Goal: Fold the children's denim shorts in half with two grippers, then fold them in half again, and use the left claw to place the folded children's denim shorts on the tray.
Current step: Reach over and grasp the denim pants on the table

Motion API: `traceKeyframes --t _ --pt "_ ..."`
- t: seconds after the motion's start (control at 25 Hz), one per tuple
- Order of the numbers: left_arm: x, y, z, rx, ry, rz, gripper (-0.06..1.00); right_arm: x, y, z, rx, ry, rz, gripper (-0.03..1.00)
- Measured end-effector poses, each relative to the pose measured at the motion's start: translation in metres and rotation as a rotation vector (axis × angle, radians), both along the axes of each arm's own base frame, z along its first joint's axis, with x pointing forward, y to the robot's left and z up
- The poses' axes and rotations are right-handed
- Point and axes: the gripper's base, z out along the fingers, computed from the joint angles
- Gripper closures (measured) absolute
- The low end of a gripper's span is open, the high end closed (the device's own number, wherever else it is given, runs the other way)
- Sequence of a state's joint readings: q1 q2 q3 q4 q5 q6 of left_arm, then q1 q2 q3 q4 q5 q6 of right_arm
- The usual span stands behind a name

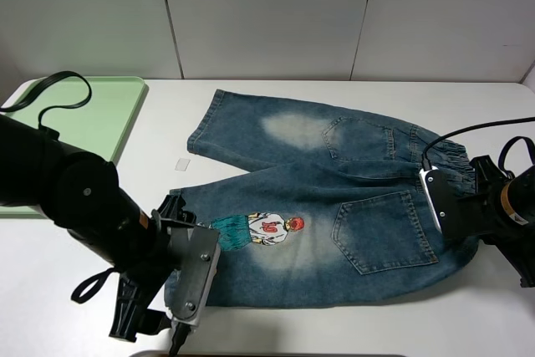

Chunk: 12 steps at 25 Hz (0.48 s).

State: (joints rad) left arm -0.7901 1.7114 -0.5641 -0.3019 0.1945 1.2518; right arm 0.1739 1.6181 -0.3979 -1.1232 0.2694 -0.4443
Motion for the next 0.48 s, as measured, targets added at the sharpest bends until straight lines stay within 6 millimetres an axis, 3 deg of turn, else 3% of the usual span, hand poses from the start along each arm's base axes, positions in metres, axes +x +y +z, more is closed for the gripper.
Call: traceKeyframes --t 0.48 --pt "-0.0011 0.0001 -0.0002 -0.001 0.016 0.011 0.05 0.0 0.0 0.0002 0.001 -0.001 -0.002 0.89"
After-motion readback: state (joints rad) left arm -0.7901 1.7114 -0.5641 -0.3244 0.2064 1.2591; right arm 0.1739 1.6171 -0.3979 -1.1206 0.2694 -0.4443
